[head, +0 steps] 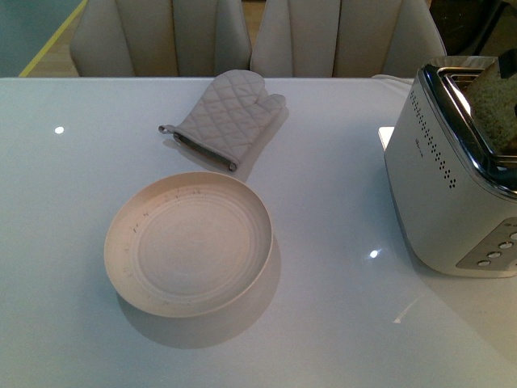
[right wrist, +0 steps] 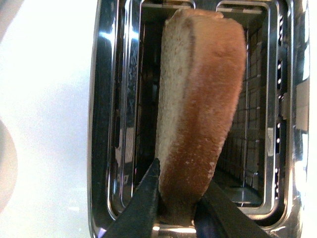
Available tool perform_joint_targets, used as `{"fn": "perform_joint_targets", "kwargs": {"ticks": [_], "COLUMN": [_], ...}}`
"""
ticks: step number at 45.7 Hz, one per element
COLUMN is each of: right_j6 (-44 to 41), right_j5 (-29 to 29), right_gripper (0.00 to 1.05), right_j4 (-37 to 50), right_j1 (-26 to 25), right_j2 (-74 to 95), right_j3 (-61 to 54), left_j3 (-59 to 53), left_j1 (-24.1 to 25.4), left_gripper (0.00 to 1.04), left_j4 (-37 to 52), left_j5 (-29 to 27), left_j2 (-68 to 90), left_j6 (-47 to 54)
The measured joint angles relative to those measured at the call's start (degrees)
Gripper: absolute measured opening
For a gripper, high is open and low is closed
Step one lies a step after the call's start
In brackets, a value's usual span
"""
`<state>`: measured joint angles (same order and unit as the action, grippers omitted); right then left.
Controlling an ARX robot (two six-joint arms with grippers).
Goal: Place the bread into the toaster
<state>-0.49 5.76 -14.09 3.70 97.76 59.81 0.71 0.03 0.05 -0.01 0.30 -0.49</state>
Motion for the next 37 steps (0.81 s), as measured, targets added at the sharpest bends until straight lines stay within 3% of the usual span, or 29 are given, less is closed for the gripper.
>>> {"fn": "perform_joint_targets", "kwargs": {"ticks": [18, 27, 34, 37], "right_j6": [2.84, 3.89, 3.8, 2.21], "right_j5": [-2.36, 0.42, 4.17, -4.37], "right_gripper": [0.69, 0.97, 0.94, 0.79], "right_j4": [10.58, 15.54, 21.05, 39.1], "right_j1": [-2.21, -3.56, -3.28, -3.63], "right_j2": [-10.38, -21.16, -32.44, -38.56], "right_j3": [-6.27, -12.81, -20.96, -31.28], "left_j3": [0.0, 0.0, 0.0, 0.0], "left_j1": [0.0, 0.0, 0.0, 0.0], "left_gripper": [0.98, 0.98, 0.98, 0.98], "left_j4": [0.02, 0.0, 0.0, 0.0], "left_j5": [0.0, 0.0, 0.0, 0.0], "left_j2": [0.0, 0.0, 0.0, 0.0], "left_j6": [0.0, 0.0, 0.0, 0.0]}}
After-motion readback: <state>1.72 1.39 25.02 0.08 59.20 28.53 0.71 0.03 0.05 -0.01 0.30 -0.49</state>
